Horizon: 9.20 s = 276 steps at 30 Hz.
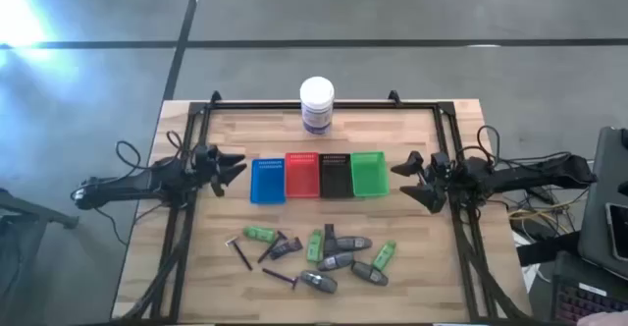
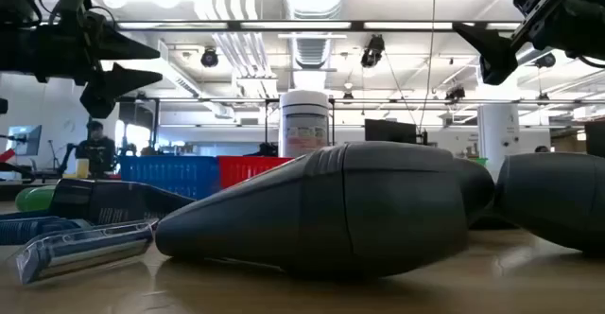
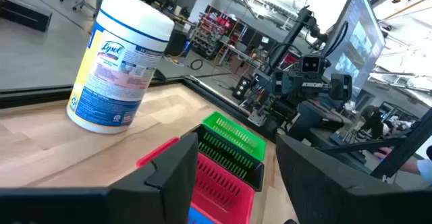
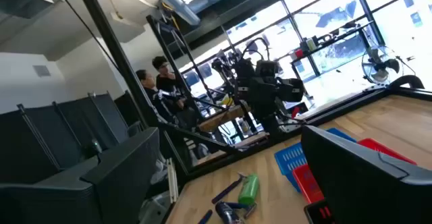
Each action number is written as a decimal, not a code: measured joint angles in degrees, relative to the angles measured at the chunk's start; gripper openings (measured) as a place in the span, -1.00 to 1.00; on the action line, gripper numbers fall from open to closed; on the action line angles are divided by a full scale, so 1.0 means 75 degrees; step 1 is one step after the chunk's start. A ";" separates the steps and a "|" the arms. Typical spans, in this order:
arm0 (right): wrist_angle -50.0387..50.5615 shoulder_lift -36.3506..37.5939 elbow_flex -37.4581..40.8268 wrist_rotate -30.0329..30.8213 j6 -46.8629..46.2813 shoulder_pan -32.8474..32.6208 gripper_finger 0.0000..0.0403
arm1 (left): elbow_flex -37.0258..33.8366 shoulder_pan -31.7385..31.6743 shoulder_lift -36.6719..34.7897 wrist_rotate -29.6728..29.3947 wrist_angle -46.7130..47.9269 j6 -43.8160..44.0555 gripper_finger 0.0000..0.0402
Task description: Pick & Place Travel size toiletries
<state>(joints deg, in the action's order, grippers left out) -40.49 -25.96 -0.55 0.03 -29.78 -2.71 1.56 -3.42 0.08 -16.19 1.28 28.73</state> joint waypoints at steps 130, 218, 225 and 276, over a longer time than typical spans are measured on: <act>0.0000 0.0000 -0.0002 0.0000 0.0000 -0.0002 0.78 | 0.0003 0.0000 0.0000 -0.0002 0.0003 0.0000 0.03; 0.0000 0.0000 0.0001 0.0000 0.0000 0.0001 0.78 | 0.0000 0.0000 0.0001 0.0000 0.0001 0.0000 0.03; 0.0000 0.0000 0.0001 -0.0003 0.0000 0.0001 0.78 | 0.0000 0.0003 0.0003 -0.0001 0.0000 0.0000 0.03; -0.0930 0.0015 -0.0002 0.1174 -0.4451 -0.0002 0.78 | 0.0003 0.0002 0.0002 -0.0001 0.0000 0.0000 0.03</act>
<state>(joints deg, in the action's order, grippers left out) -47.47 -25.85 -0.56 8.84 -63.16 -2.72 1.58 -3.41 0.09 -16.19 1.28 28.73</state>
